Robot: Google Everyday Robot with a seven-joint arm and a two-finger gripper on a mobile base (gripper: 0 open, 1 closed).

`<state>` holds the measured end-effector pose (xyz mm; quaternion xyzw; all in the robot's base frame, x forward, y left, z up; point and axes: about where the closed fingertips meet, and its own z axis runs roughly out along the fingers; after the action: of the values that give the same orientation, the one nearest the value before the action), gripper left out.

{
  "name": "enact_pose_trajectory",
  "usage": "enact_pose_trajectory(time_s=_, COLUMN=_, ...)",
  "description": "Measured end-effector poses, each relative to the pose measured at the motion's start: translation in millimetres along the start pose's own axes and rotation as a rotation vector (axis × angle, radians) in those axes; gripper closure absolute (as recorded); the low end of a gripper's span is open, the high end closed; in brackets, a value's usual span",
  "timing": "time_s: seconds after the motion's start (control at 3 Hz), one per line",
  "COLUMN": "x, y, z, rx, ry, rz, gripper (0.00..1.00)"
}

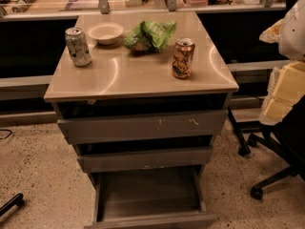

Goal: Place orange can into bottom drawer

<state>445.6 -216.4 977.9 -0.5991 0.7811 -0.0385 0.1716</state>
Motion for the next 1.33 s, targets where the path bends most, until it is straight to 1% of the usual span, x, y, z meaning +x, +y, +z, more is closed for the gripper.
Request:
enact_pose_trajectory(time_s=0.33, x=-4.2, y=-16.1, z=9.2, rx=0.026, ry=-0.035, rz=0.02, gripper=0.0)
enact_pose_trajectory(time_s=0.67, x=-21.2, y=-47.0, z=35.0, rx=0.042, ry=-0.11, rz=0.033, gripper=0.0)
enact_pose_trajectory(time_s=1.0, x=-39.2, y=-76.8, z=60.7, rx=0.044, ry=-0.187, rz=0.042, gripper=0.0)
enact_pose_trajectory(time_s=1.33, x=-50.1, y=-108.2, z=90.6, rx=0.033, ry=-0.301, rz=0.075, gripper=0.0)
